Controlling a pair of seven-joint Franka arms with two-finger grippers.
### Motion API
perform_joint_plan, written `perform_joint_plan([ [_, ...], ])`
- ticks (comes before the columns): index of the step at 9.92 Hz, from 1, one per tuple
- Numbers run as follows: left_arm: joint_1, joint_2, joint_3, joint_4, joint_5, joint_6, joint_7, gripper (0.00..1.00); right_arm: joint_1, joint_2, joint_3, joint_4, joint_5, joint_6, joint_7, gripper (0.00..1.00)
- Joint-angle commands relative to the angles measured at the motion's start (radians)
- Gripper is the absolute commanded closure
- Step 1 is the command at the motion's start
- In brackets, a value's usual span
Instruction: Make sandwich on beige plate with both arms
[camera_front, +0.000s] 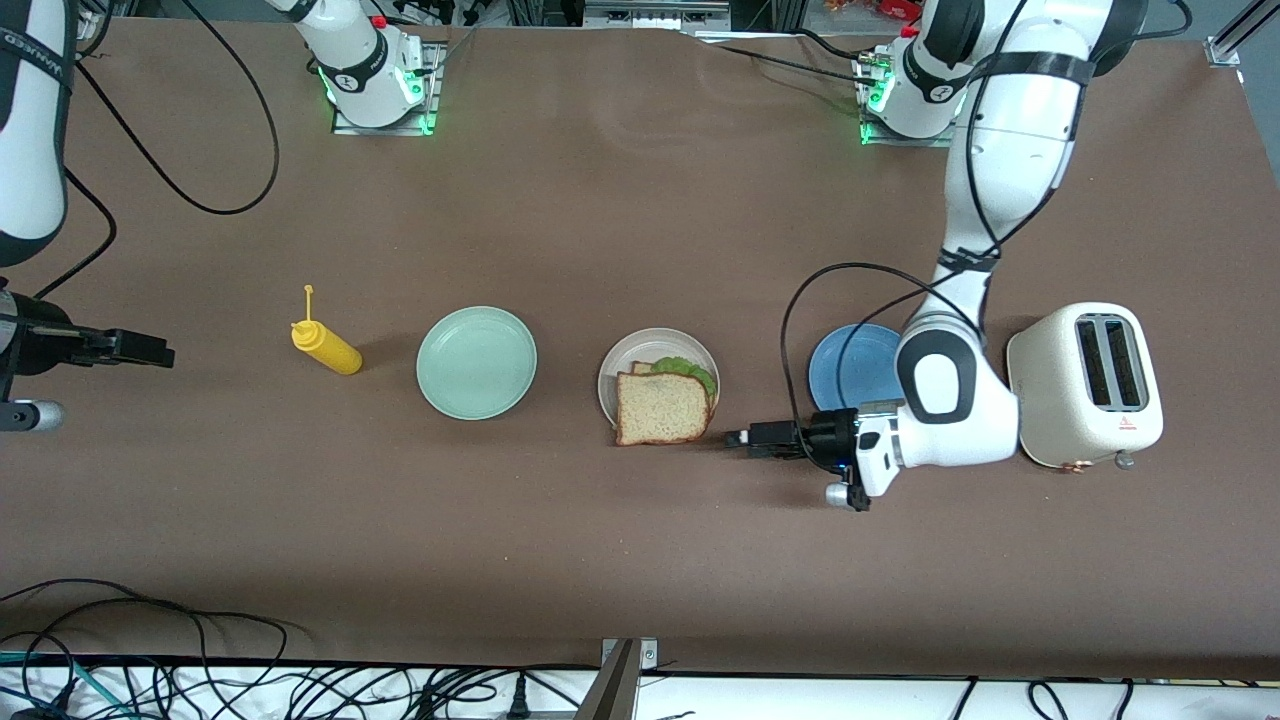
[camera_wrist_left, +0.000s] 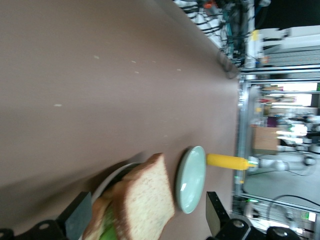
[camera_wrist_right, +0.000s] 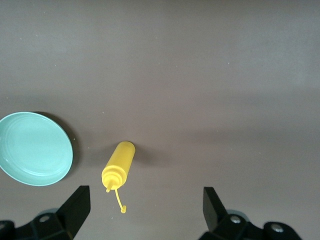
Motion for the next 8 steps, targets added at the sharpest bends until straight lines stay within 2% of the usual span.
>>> perform_joint_plan([
  [1,0.007,-0.060,0.010,0.033,0.250,-0.005,-0.171,0.00,0.001,-0.112,0.000,-0.180,-0.026,0.125,0.042,0.00],
  [2,0.019,-0.089,0.023,0.034,0.340,-0.005,-0.252,0.00,0.010,-0.171,0.000,-0.304,-0.031,0.238,0.042,0.00],
  [3,0.022,-0.129,0.049,0.030,0.476,-0.009,-0.295,0.00,0.011,-0.202,0.000,-0.363,-0.031,0.300,0.041,0.00],
  [6,0.103,-0.206,0.053,0.018,0.830,-0.081,-0.320,0.00,0.028,-0.224,-0.009,-0.330,-0.029,0.298,0.028,0.00],
  [8,0.141,-0.242,0.056,0.018,0.963,-0.150,-0.320,0.00,0.068,-0.270,-0.044,-0.318,-0.025,0.295,0.041,0.00],
])
